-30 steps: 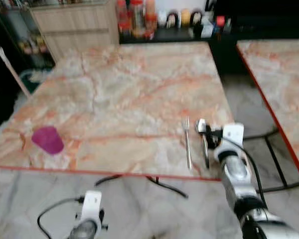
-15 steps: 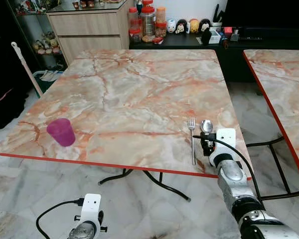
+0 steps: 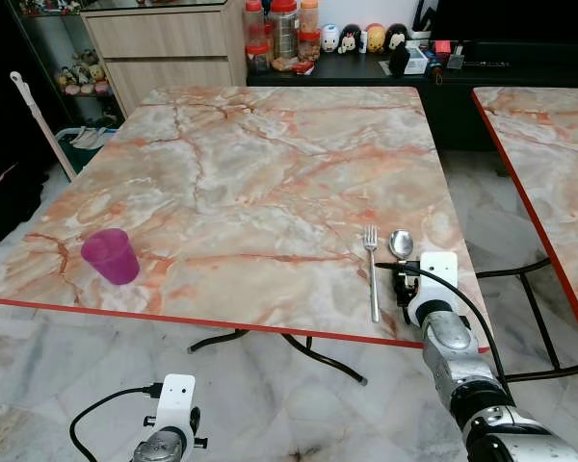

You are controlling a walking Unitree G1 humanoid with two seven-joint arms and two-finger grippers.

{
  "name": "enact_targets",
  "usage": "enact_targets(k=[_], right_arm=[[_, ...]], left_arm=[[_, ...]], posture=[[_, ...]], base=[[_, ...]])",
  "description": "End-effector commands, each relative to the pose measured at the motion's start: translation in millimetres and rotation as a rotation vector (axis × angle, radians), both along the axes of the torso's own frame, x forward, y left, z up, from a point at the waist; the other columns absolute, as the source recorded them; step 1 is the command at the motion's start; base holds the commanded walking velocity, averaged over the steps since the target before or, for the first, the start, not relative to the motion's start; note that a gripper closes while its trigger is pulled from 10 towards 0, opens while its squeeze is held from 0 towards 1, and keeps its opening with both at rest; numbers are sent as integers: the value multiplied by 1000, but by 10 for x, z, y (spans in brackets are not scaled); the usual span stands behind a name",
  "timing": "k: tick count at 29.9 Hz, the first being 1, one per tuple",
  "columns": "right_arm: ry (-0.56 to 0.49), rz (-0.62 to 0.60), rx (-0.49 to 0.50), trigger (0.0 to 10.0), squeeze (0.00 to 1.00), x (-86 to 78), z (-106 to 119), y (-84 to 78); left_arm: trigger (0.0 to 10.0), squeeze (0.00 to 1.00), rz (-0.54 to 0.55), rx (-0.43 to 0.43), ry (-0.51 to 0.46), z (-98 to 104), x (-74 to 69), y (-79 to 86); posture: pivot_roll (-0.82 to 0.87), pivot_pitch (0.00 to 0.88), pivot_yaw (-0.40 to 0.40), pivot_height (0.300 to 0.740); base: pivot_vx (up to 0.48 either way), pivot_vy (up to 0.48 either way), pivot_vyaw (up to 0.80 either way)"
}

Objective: Setting the table

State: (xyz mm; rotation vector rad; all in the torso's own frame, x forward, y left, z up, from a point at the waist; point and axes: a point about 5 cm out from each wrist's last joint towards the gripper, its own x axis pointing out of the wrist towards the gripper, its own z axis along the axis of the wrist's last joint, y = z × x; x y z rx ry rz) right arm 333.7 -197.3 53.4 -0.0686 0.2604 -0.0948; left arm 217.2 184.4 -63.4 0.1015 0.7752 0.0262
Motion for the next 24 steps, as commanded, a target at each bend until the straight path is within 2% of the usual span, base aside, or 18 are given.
enact_targets(k=[1,14,15,16,17,24], right_arm=[[-7,8,20,10000,0,16,19,31],[15,5,11,10000,0,27,16,32],[30,3,6,4980,0,23,1,29],[42,2,3,4980,0,19,-11,26],[61,-1,-1,0,0,10,-34,22],[69,1,5,0,0,-3,-51,21]], left_arm=[[10000,0,7,9,20,-25,-43,34],[10000,0,6,6,19,-22,-36,26],[10000,0,4,5,20,-23,-36,23],[10000,0,3,4,21,-23,-35,21],[10000,0,2,3,23,-24,-35,18],[10000,0,-1,0,27,-27,-38,12]], posture=[[-60,57,52,740],[-61,53,50,740],[-60,52,47,740],[-60,52,47,740],[-60,53,47,740],[-60,53,46,740]], base=[[0,0,0],[0,0,0],[0,0,0],[0,0,0],[0,0,0],[0,0,0]])
